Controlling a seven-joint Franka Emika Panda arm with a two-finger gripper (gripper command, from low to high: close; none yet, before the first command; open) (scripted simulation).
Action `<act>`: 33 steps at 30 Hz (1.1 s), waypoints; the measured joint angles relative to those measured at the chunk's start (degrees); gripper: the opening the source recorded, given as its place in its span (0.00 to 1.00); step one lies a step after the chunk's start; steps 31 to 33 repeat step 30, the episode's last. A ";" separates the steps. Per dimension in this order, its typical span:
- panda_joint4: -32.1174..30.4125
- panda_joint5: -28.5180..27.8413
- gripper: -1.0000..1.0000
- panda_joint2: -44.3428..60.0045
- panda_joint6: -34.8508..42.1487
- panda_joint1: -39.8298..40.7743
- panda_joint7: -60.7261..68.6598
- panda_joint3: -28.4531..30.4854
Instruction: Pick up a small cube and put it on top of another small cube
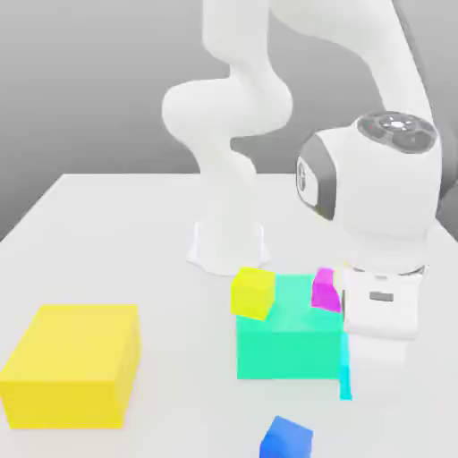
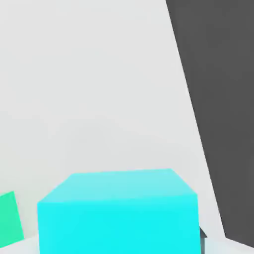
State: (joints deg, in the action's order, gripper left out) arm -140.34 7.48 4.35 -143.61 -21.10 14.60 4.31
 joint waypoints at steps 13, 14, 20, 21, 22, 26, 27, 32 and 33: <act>-16.38 -3.04 0.00 -26.69 10.01 7.13 -21.95 -1.28; -17.65 -3.43 0.00 -28.78 10.74 8.03 -23.75 -1.70; -25.26 -5.60 0.00 -41.29 15.14 13.84 -34.42 -4.77; -26.38 -5.78 0.00 -42.25 14.91 14.61 -35.62 -5.24; -27.30 -5.84 0.00 -41.85 13.55 15.02 -36.21 -5.53; -30.45 -5.69 0.00 -36.13 4.66 15.59 -36.64 -6.14; -31.14 -5.66 1.00 -34.57 2.41 15.64 -36.64 -6.22; -31.14 -5.66 1.00 -34.57 2.41 15.64 -36.63 -6.22; -31.14 -5.66 1.00 -34.57 2.41 15.64 -36.63 -6.22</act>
